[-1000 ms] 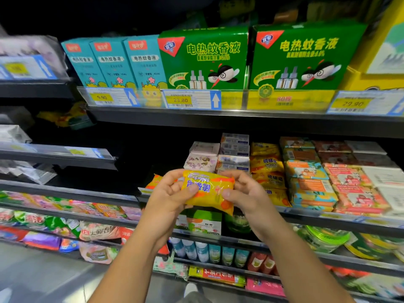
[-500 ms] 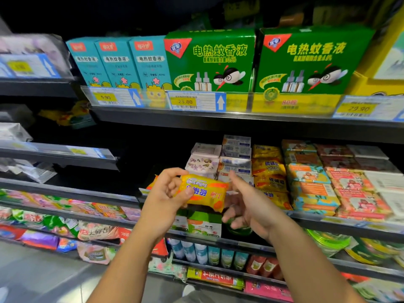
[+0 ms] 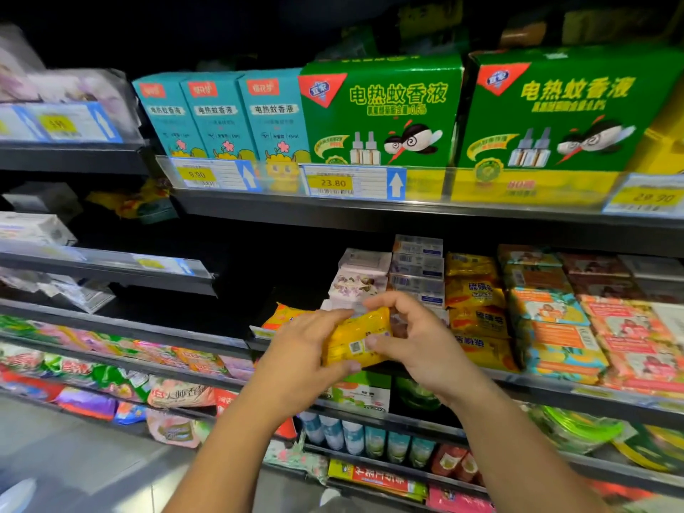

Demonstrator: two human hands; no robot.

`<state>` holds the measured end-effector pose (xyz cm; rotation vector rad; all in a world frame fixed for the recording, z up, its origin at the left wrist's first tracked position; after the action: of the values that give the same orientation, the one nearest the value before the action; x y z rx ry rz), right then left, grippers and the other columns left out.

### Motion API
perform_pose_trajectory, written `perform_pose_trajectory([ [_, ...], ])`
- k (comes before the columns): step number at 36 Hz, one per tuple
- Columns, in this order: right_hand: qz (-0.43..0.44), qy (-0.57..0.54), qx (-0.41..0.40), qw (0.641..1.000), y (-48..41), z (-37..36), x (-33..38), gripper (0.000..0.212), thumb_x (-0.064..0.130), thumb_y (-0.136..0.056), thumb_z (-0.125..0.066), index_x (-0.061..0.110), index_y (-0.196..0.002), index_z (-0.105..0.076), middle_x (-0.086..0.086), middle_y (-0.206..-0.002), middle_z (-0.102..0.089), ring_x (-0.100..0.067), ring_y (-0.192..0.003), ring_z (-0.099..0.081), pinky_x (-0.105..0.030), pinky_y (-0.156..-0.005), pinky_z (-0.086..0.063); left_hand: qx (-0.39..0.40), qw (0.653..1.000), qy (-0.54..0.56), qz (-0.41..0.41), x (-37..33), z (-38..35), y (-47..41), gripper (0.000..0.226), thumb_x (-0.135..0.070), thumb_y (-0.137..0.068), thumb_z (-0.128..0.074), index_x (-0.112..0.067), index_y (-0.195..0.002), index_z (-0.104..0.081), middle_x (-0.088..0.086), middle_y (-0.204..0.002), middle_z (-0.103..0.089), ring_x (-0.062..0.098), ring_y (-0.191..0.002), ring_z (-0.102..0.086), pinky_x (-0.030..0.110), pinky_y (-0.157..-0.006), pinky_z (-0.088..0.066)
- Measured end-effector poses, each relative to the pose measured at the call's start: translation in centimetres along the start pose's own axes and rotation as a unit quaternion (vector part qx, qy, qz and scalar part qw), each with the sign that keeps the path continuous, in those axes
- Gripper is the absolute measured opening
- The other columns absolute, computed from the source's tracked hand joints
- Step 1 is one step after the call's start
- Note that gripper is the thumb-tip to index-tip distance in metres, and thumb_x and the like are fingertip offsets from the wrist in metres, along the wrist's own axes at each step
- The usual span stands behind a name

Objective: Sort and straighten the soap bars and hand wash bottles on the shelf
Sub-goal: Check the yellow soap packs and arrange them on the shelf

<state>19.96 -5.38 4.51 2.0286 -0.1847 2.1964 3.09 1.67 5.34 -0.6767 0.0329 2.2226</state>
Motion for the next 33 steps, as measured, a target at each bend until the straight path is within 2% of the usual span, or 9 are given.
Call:
perform_pose_trajectory([
  [5, 0.005, 0.003, 0.013, 1.0, -1.0, -0.4, 0.0, 0.041, 0.007, -0.091, -0.072, 0.043, -0.109, -0.065, 0.003, -0.103, -0.067, -0.02, -0.099, -0.067, -0.042, -0.084, -0.06, -0.077, 0.986, -0.13, -0.069, -0.1, 0.9, -0.3, 0.063, -0.066, -0.077, -0.056, -0.03, -0.128, -0.059, -0.01, -0.104, -0.067, 0.017, -0.096, -0.057, 0.04, -0.081, -0.047],
  [11, 0.014, -0.04, -0.033, 0.999, -2.9, -0.2, 0.4, 0.025, 0.02, -0.099, -0.061, 0.033, -0.12, -0.063, 0.0, -0.115, -0.069, -0.013, -0.104, -0.067, -0.038, -0.096, -0.055, -0.081, 0.991, 0.088, 0.06, 3.9, 2.0, -0.8, 0.049, -0.027, -0.076, -0.086, -0.031, -0.12, -0.065, -0.014, -0.104, -0.061, 0.008, -0.094, -0.059, 0.028, -0.08, -0.05],
  [14, 0.023, 0.184, -0.067, 0.98, -4.1, 0.3, -0.1, 0.021, 0.033, -0.1, -0.058, 0.039, -0.12, -0.062, 0.012, -0.126, -0.062, -0.005, -0.113, -0.057, -0.023, -0.095, -0.048, -0.137, 0.963, 0.195, 0.126, 6.1, 2.3, -1.5, 0.037, -0.014, -0.079, -0.083, -0.029, -0.108, -0.064, -0.008, -0.096, -0.068, 0.002, -0.08, -0.064, 0.016, -0.067, -0.049],
  [16, 0.043, 0.359, -0.045, 0.931, -4.8, 0.1, -0.3, 0.032, 0.039, -0.1, -0.054, 0.038, -0.132, -0.057, 0.015, -0.141, -0.05, -0.008, -0.13, -0.041, -0.021, -0.102, -0.034, -0.182, 0.941, 0.225, 0.173, 7.7, 2.3, -2.3, 0.034, -0.014, -0.082, -0.081, -0.025, -0.108, -0.062, -0.006, -0.094, -0.069, 0.003, -0.077, -0.064, 0.015, -0.064, -0.049],
  [18, 0.052, 0.428, -0.004, 0.902, -5.2, -0.6, -0.6, 0.042, 0.041, -0.101, -0.052, 0.039, -0.143, -0.048, 0.016, -0.154, -0.035, -0.01, -0.143, -0.024, -0.024, -0.112, -0.022, -0.199, 0.933, 0.221, 0.205, 9.0, 2.1, -3.4, 0.032, -0.018, -0.085, -0.079, -0.023, -0.111, -0.06, -0.004, -0.095, -0.069, 0.007, -0.08, -0.065, 0.02, -0.066, -0.049],
  [22, -0.009, 0.492, 0.064, 0.868, -5.6, -1.4, -1.9, 0.059, 0.056, -0.101, -0.042, 0.048, -0.155, -0.019, 0.02, -0.166, -0.002, -0.011, -0.153, 0.002, -0.033, -0.122, -0.008, -0.153, 0.947, 0.16, 0.233, 11.6, 1.1, -5.7, 0.033, -0.021, -0.088, -0.075, -0.027, -0.117, -0.058, -0.002, -0.1, -0.068, 0.02, -0.092, -0.064, 0.039, -0.08, -0.054],
  [25, -0.026, 0.512, 0.062, 0.856, -5.7, -1.6, -2.2, 0.062, 0.064, -0.1, -0.035, 0.05, -0.155, -0.01, 0.022, -0.166, 0.004, -0.012, -0.153, 0.007, -0.034, -0.122, -0.002, -0.098, 0.967, 0.096, 0.216, 13.4, 0.3, -7.0, 0.03, -0.025, -0.091, -0.071, -0.036, -0.116, -0.059, -0.006, -0.099, -0.066, 0.027, -0.1, -0.059, 0.05, -0.089, -0.051],
  [29, -0.018, 0.509, 0.035, 0.86, -5.9, -1.7, -2.3, 0.061, 0.065, -0.1, -0.028, 0.048, -0.156, -0.009, 0.02, -0.166, -0.002, -0.013, -0.153, 0.003, -0.034, -0.122, -0.001, -0.024, 0.976, 0.023, 0.217, 13.8, -0.1, -8.5, 0.031, -0.031, -0.098, -0.062, -0.034, -0.129, -0.059, -0.005, -0.117, -0.059, 0.027, -0.121, -0.044, 0.046, -0.107, -0.034],
  [33, -0.028, 0.527, 0.034, 0.849, -6.0, -1.8, -2.5, 0.061, 0.061, -0.103, -0.023, 0.041, -0.159, -0.006, 0.014, -0.168, 0.004, -0.012, -0.153, 0.009, -0.028, -0.119, 0.007, 0.058, 0.973, -0.103, 0.201, 13.3, -0.3, -9.9, 0.036, -0.035, -0.102, -0.052, -0.04, -0.137, -0.051, -0.005, -0.149, -0.043, 0.027, -0.139, -0.024, 0.045, -0.107, -0.02],
])
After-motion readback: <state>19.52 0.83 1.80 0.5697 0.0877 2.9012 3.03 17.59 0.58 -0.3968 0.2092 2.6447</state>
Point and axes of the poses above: each hand's wrist, its own y-axis away from the middle knuckle, its own z-axis out of the back of the hand, x = y × z, the point moved 4 cm from there along -y, towards the middle knuckle
